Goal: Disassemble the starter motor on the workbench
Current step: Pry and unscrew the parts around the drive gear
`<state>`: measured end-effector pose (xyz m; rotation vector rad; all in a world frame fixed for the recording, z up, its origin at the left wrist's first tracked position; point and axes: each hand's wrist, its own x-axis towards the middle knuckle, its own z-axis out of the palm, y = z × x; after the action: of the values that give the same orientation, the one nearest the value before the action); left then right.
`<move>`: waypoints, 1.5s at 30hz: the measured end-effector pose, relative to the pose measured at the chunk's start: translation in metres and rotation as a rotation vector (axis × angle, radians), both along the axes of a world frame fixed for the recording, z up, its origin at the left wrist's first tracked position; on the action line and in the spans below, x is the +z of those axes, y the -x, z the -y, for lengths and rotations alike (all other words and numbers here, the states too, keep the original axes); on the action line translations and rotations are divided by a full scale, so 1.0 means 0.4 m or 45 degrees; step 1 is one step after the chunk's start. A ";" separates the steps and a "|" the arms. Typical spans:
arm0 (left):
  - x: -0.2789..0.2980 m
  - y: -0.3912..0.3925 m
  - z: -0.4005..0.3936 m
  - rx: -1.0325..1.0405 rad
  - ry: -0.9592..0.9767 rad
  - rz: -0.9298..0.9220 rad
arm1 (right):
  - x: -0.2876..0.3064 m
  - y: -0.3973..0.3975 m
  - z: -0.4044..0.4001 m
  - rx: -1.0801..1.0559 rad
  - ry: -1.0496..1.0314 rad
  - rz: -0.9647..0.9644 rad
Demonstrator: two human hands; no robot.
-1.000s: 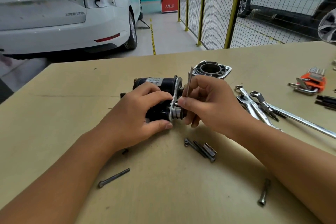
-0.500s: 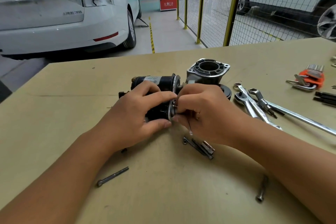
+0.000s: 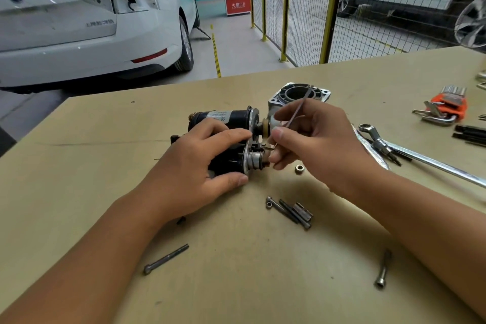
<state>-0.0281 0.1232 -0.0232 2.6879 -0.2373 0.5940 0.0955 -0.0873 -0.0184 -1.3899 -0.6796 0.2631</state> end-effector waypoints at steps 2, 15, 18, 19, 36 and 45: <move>0.006 0.001 0.003 -0.006 -0.090 -0.045 | -0.005 0.003 -0.007 -0.007 0.016 -0.035; 0.027 -0.006 0.023 -0.017 -0.328 -0.055 | 0.009 0.030 -0.014 -0.022 0.165 0.071; 0.022 -0.007 0.020 -0.024 -0.307 -0.045 | 0.009 0.022 -0.010 -0.056 0.293 0.267; 0.020 -0.007 0.019 -0.022 -0.296 -0.044 | 0.012 0.018 -0.008 -0.079 0.342 0.364; 0.008 -0.007 0.017 -0.023 -0.208 0.003 | 0.019 0.010 -0.002 -0.049 0.415 0.340; 0.005 -0.008 0.017 -0.024 -0.130 0.017 | 0.015 0.006 -0.032 -0.069 0.407 0.259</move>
<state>-0.0250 0.1165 -0.0213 2.7771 -0.3044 0.6099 0.0930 -0.0744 -0.0122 -1.7553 -0.7904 0.1939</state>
